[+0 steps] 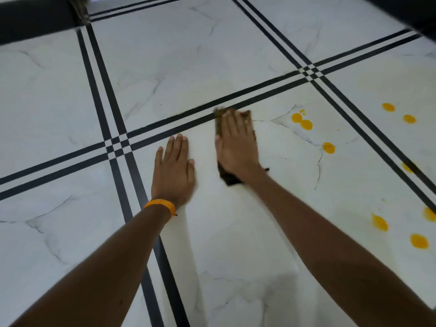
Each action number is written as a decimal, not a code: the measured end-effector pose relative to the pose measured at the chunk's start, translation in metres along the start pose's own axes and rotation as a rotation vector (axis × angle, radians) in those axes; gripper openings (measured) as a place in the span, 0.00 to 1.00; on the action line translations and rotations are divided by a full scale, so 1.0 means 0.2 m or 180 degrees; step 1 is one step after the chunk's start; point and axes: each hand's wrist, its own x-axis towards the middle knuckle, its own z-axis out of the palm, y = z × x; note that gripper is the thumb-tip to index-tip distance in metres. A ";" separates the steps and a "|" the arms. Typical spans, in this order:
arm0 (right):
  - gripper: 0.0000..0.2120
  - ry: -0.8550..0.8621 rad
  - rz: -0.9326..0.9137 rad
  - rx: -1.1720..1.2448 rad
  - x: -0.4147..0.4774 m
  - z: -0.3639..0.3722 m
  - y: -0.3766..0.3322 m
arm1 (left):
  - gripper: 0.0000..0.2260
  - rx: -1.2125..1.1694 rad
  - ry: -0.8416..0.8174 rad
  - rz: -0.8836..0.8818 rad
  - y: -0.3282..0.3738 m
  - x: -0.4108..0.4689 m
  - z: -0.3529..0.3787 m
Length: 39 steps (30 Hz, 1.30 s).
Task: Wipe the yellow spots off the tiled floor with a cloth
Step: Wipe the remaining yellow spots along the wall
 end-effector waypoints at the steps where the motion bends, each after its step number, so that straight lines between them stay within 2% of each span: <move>1: 0.31 -0.0079 -0.0372 -0.0048 -0.15 0.02 -0.03 | 0.28 0.0007 -0.0020 -0.0010 0.00 0.00 0.00; 2: 0.30 -0.0127 -0.0662 -0.0043 -0.29 0.02 -0.01 | 0.28 0.0027 -0.0031 -0.0009 0.00 0.00 0.01; 4: 0.30 -0.0122 -0.0810 0.0138 -0.43 -0.01 0.12 | 0.28 0.0028 -0.0054 -0.0032 0.00 0.00 0.00; 5: 0.30 -0.0054 -0.0697 0.0137 -0.39 -0.03 0.21 | 0.28 0.0015 -0.0092 -0.0059 0.00 0.00 0.00; 8: 0.33 0.0008 0.0188 -0.0041 -0.10 -0.06 0.37 | 0.28 -0.0001 -0.0151 -0.0084 0.01 0.00 -0.01; 11: 0.33 -0.0115 0.0486 -0.0087 0.04 -0.05 0.21 | 0.27 -0.0081 -0.0188 -0.0118 0.01 0.00 -0.03; 14: 0.32 -0.0224 -0.0354 -0.0170 -0.25 -0.02 0.00 | 0.27 -0.0099 -0.0181 -0.0089 0.01 0.00 -0.01; 16: 0.31 -0.0316 -0.0861 -0.0079 -0.55 -0.03 0.03 | 0.27 -0.0107 -0.0156 -0.0066 -0.01 0.00 -0.01; 19: 0.30 -0.0122 -0.0667 0.0013 -0.61 -0.05 0.31 | 0.27 -0.0146 -0.0093 -0.0034 0.00 0.00 0.00; 21: 0.32 -0.0019 -0.0069 -0.0091 -0.42 -0.07 0.48 | 0.27 -0.0122 -0.0064 -0.0026 -0.01 0.00 0.00; 23: 0.36 -0.0025 0.0370 -0.0102 -0.28 -0.10 0.48 | 0.26 -0.0109 -0.0045 0.0001 -0.01 -0.01 0.01; 25: 0.34 -0.0107 0.0245 -0.0095 -0.36 -0.09 0.36 | 0.26 -0.0098 -0.0051 0.0045 -0.01 0.00 0.02; 27: 0.31 -0.0101 -0.0295 -0.0191 -0.65 -0.06 0.34 | 0.26 -0.0018 -0.0061 0.0052 -0.01 0.01 0.01; 29: 0.31 0.0003 -0.0355 -0.0041 -0.90 -0.11 0.51 | 0.28 0.0194 -0.0165 0.0087 0.01 -0.01 -0.01; 32: 0.33 0.0223 0.0671 -0.0066 -0.93 -0.16 0.88 | 0.36 0.0532 -0.0385 0.0512 0.17 -0.09 -0.02; 35: 0.34 0.0239 0.1356 -0.0159 -0.76 -0.17 0.96 | 0.38 0.0146 -0.0514 0.0808 0.51 -0.13 0.07; 37: 0.33 0.0287 0.1173 -0.0203 -0.78 -0.15 0.90 | 0.37 -0.0081 -0.0465 0.0801 0.76 -0.05 0.13; 39: 0.32 0.0105 0.0576 -0.0128 -0.95 -0.15 0.89 | 0.37 -0.0021 -0.0482 0.0806 0.91 0.06 0.19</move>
